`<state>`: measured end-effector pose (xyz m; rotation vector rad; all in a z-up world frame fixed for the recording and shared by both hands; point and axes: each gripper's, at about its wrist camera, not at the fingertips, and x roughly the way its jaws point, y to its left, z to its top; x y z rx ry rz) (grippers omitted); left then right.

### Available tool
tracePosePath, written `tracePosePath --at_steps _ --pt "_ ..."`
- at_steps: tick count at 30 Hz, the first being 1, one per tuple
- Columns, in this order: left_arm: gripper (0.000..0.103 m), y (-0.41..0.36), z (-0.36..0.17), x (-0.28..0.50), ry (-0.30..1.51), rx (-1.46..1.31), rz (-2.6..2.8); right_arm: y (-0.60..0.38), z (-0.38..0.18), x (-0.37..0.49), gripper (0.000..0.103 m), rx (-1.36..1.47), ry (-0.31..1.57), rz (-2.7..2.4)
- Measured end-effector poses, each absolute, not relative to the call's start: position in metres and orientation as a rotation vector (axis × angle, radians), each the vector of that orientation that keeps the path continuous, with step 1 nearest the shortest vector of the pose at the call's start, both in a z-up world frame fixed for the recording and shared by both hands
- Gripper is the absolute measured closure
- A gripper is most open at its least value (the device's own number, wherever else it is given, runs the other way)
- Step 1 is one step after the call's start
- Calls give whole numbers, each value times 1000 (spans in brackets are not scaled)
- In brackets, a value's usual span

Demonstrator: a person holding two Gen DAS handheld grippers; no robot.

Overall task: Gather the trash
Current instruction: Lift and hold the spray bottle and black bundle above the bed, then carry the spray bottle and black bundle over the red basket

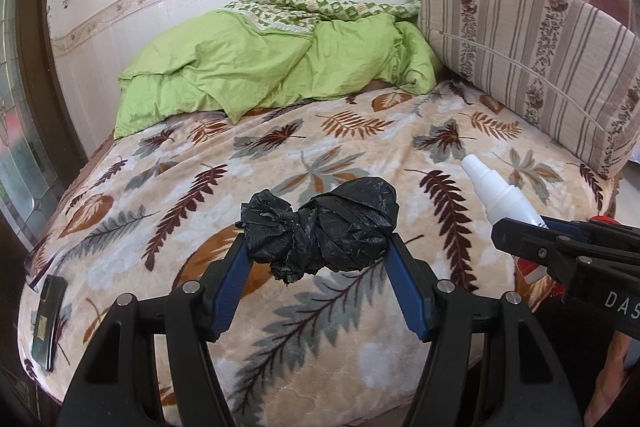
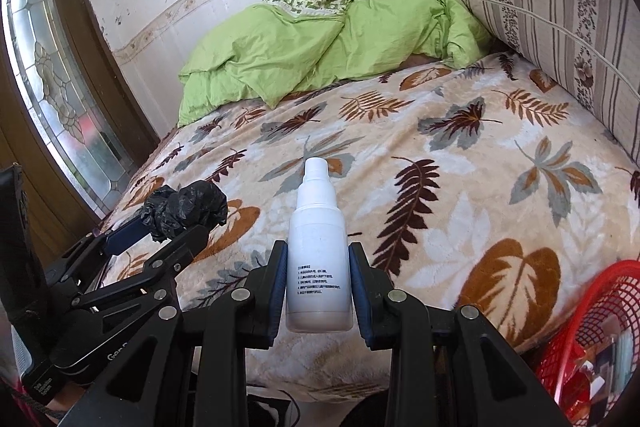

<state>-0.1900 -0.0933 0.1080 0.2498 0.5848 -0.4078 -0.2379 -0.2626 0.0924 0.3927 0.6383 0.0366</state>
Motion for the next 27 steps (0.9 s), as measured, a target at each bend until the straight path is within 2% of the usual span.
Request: tracePosePath --at_steps 27 --pt "37 -185 142 -245 544 296 -722 -374 108 -347 71 552 563 -255"
